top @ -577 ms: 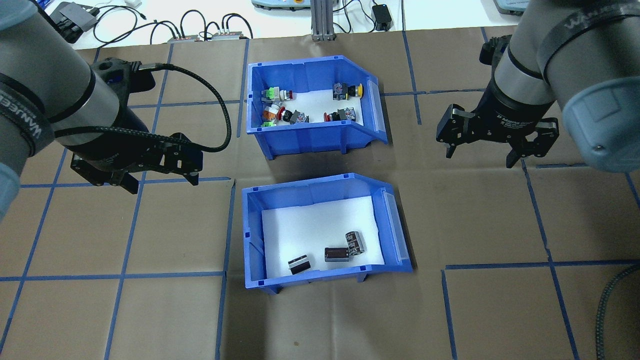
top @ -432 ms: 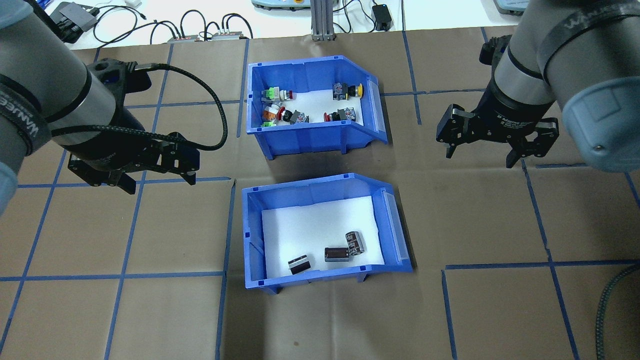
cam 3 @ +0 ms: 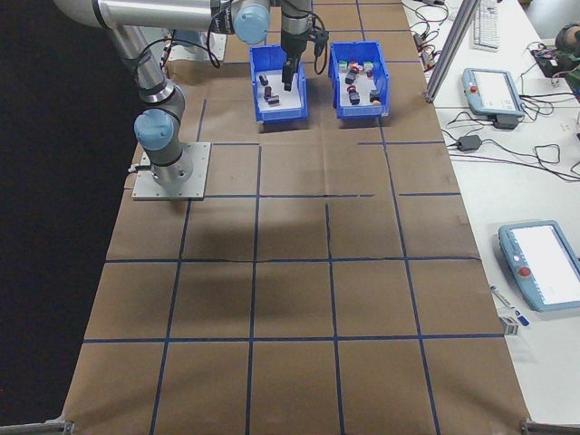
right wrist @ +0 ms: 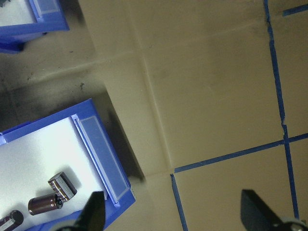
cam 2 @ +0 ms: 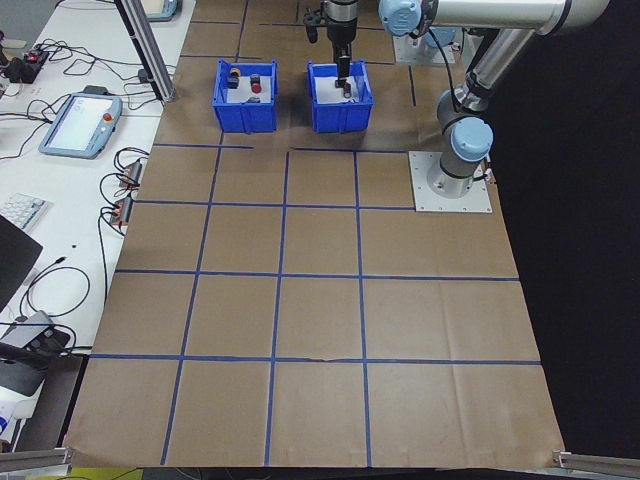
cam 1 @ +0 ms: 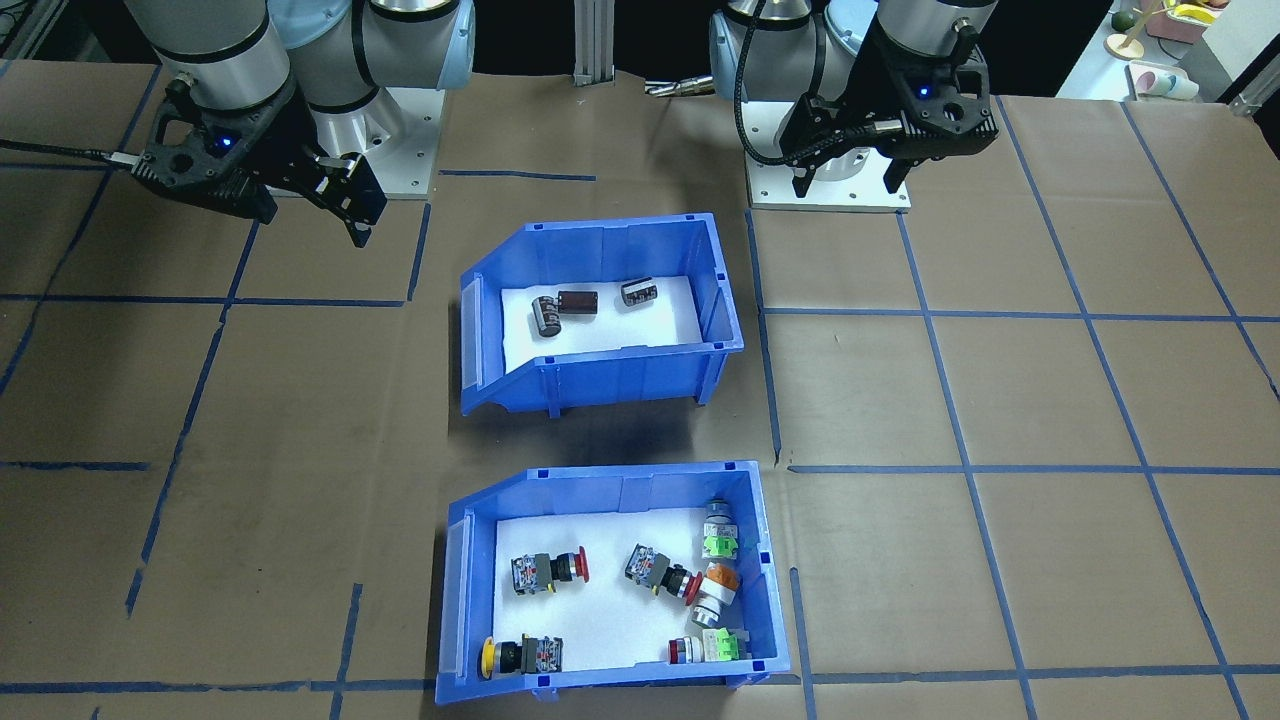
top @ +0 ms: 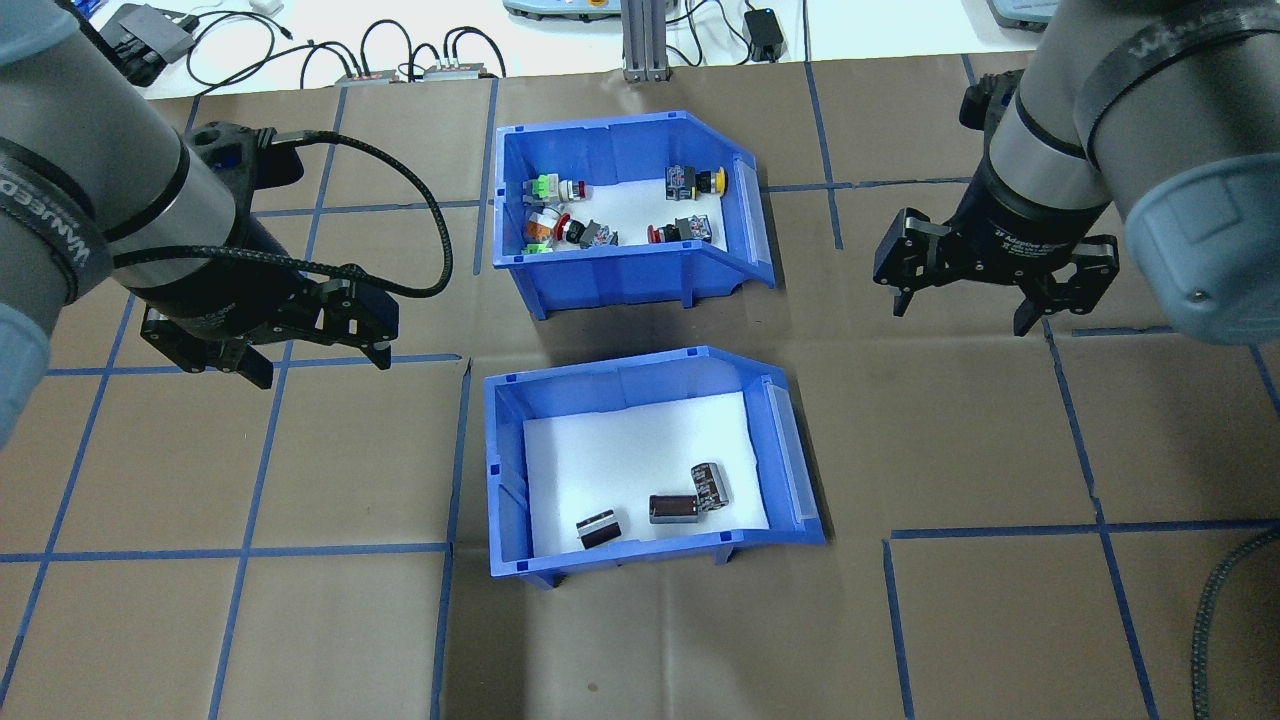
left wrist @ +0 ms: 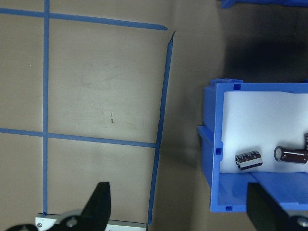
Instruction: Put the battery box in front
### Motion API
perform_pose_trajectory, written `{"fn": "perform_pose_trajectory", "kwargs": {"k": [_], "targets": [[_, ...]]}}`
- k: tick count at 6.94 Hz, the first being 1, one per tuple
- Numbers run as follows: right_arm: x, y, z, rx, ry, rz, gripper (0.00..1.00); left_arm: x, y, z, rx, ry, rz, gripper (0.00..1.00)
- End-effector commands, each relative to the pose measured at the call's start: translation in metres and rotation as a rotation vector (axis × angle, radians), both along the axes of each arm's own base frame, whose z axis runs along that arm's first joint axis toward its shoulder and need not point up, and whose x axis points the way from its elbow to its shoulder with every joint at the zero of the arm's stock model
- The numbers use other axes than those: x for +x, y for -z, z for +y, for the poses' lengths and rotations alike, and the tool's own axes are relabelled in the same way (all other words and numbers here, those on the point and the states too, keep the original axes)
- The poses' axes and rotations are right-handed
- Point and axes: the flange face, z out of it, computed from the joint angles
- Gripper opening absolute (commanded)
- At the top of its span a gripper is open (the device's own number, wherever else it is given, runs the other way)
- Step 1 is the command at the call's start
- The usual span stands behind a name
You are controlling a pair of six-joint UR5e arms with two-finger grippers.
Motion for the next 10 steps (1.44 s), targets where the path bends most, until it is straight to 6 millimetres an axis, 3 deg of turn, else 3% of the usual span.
{"fn": "perform_pose_trajectory", "kwargs": {"k": [1, 3, 5, 7, 8, 9, 10], "targets": [[0.000, 0.001, 0.000, 0.003, -0.003, -0.003, 1.00, 0.001, 0.004, -0.003, 0.010, -0.017, 0.002, 1.00], [0.001, -0.005, -0.002, -0.010, -0.057, -0.001, 1.00, 0.000, 0.024, 0.012, 0.038, -0.080, 0.001, 1.00], [0.001, -0.002, -0.015, -0.017, -0.235, -0.014, 1.00, 0.000, 0.044, 0.012, 0.078, -0.139, 0.006, 1.00], [0.003, 0.006, -0.091, 0.003, -0.429, -0.028, 1.00, 0.000, 0.038, 0.019, 0.063, -0.163, 0.005, 1.00], [0.007, 0.009, -0.129, 0.010, -0.518, -0.035, 1.00, -0.001, 0.037, 0.022, 0.067, -0.336, -0.004, 1.00], [0.024, 0.021, -0.156, 0.019, -0.646, -0.041, 1.00, -0.005, 0.046, 0.030, 0.103, -0.570, -0.024, 1.00], [0.052, 0.036, -0.178, 0.032, -0.761, -0.044, 1.00, -0.008, 0.072, 0.041, 0.159, -0.820, -0.060, 1.00]]}}
